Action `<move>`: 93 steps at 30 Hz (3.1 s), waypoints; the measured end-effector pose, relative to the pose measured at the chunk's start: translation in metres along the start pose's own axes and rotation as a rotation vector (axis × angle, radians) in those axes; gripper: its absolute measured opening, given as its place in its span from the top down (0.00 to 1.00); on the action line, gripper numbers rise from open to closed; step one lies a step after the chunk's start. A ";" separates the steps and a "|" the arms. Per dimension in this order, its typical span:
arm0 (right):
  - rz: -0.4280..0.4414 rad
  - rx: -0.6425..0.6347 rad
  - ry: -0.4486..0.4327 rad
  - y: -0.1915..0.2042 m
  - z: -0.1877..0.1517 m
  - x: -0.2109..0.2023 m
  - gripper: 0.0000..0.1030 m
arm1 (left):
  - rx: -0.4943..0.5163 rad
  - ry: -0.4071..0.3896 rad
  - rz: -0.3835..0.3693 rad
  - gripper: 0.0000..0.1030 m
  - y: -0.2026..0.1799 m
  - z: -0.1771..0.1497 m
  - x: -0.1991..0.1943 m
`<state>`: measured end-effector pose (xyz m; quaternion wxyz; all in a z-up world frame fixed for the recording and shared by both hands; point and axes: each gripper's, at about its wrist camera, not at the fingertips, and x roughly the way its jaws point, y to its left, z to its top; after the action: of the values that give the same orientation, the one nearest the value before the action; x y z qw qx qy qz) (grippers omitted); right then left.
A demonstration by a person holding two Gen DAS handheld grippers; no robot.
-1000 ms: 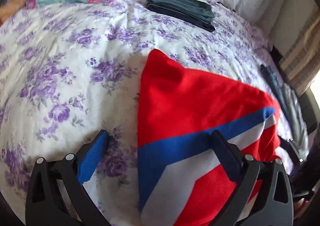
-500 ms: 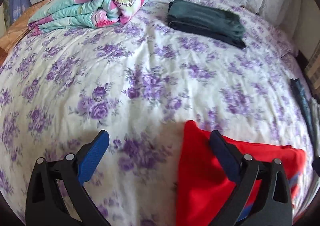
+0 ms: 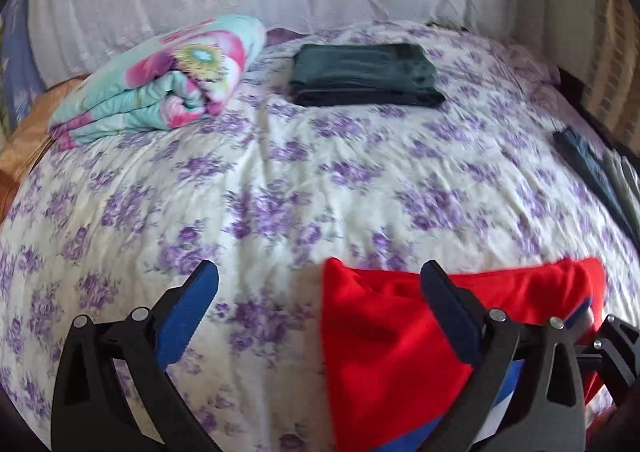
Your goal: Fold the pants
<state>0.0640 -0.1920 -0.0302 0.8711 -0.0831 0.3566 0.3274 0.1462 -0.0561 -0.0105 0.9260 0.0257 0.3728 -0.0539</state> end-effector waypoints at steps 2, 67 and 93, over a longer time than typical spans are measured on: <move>-0.038 -0.031 0.000 0.003 -0.004 0.006 0.07 | 0.021 0.025 0.031 0.04 -0.005 -0.005 0.016; -0.187 0.055 -0.148 -0.030 0.000 -0.040 0.03 | -0.126 -0.022 0.111 0.04 0.018 -0.059 -0.013; 0.045 0.494 -0.076 -0.131 -0.073 -0.049 0.03 | -0.221 0.126 -0.403 0.05 0.027 -0.109 -0.044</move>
<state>0.0787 -0.3460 -0.0620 0.8703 0.1526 0.3944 0.2526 0.0425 -0.0161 -0.0581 0.8687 -0.1473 0.4310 -0.1946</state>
